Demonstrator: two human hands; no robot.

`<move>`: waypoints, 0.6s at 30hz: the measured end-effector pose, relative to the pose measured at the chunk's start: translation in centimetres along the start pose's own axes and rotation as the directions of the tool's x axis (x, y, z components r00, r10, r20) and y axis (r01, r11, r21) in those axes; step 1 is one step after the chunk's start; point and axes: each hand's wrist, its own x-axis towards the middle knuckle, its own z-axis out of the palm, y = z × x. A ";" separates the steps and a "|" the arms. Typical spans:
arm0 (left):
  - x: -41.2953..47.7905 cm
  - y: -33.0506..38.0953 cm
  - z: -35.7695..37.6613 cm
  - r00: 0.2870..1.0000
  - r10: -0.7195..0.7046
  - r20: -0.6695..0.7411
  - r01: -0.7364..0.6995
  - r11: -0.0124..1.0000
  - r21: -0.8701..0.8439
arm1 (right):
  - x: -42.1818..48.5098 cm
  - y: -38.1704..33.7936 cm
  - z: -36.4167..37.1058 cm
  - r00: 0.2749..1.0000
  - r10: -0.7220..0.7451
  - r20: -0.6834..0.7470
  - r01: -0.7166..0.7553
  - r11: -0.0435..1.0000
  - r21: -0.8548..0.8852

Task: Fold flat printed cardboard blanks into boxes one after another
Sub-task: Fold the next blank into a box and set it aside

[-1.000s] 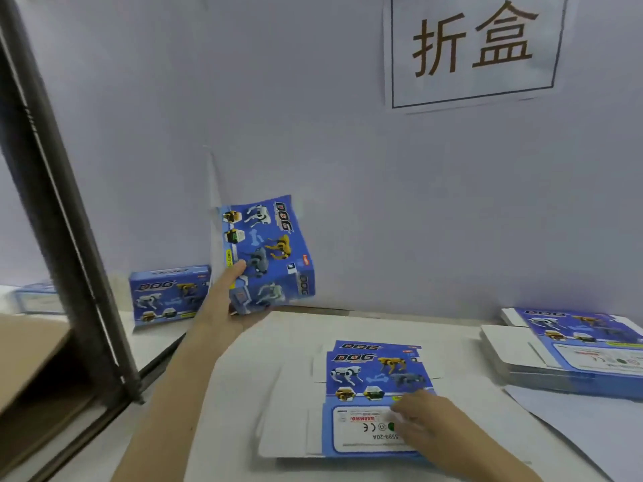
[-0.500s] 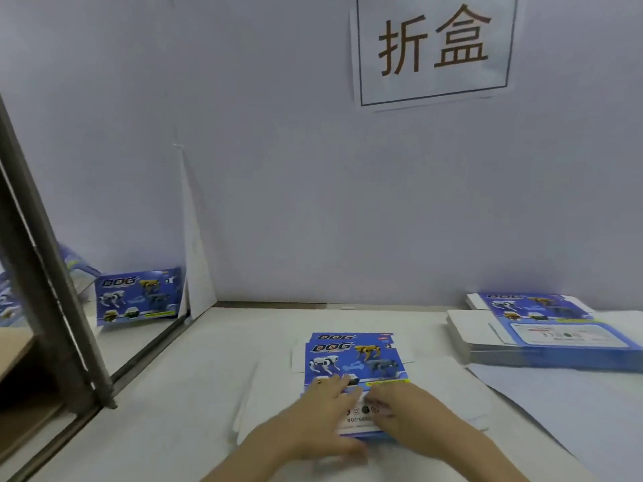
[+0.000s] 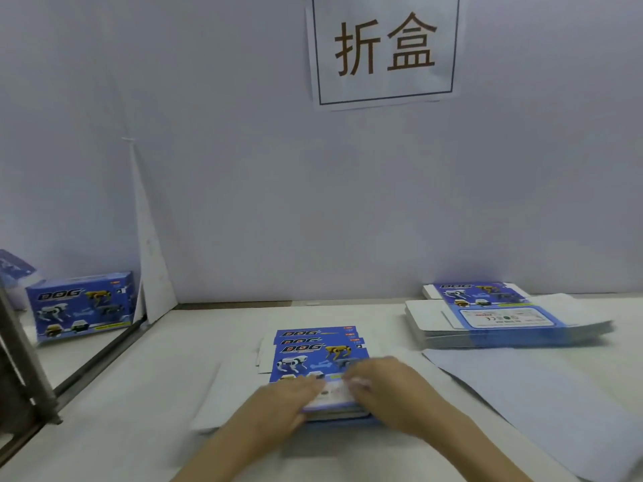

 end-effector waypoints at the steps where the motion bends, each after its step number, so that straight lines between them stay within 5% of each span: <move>1: 0.2 -0.2 -1.6 0.982 0.064 -0.178 -0.067 0.998 -0.011 | -0.1 0.2 -0.9 0.975 -0.029 -0.220 0.034 0.999 0.019; 2: 0.5 -0.3 -3.3 0.940 0.111 -0.323 -0.118 0.993 -0.002 | -0.1 0.3 -2.0 0.894 -0.048 -0.445 0.060 0.998 0.015; 4: 1.2 -0.3 -6.6 0.831 0.144 -0.537 -0.142 0.989 0.044 | 0.0 0.5 -4.0 0.607 -0.029 -0.794 0.065 0.998 0.013; 6: 2.3 0.4 -9.0 0.704 0.012 -0.711 -0.096 0.992 -0.078 | 0.3 0.7 -6.0 0.475 0.127 -0.871 0.046 0.985 0.168; 7: 2.8 1.0 -9.9 0.626 -0.124 -0.770 -0.105 0.965 -0.240 | 0.4 0.7 -6.8 0.492 0.241 -0.837 0.033 0.955 0.294; 9: 3.6 2.2 -10.8 0.553 -0.389 -0.737 -0.208 0.792 -0.575 | 0.8 1.0 -7.5 0.634 0.433 -0.640 -0.023 0.838 0.545; 12: 4.1 4.2 -10.6 0.578 -0.506 -0.641 -0.328 0.575 -0.749 | 0.9 0.7 -7.5 0.803 0.436 -0.407 0.049 0.632 0.773; 18: 4.9 4.9 -9.6 0.665 -0.551 -0.504 -0.351 0.364 -0.863 | 0.8 0.3 -8.2 0.751 0.386 -0.536 0.254 0.580 0.774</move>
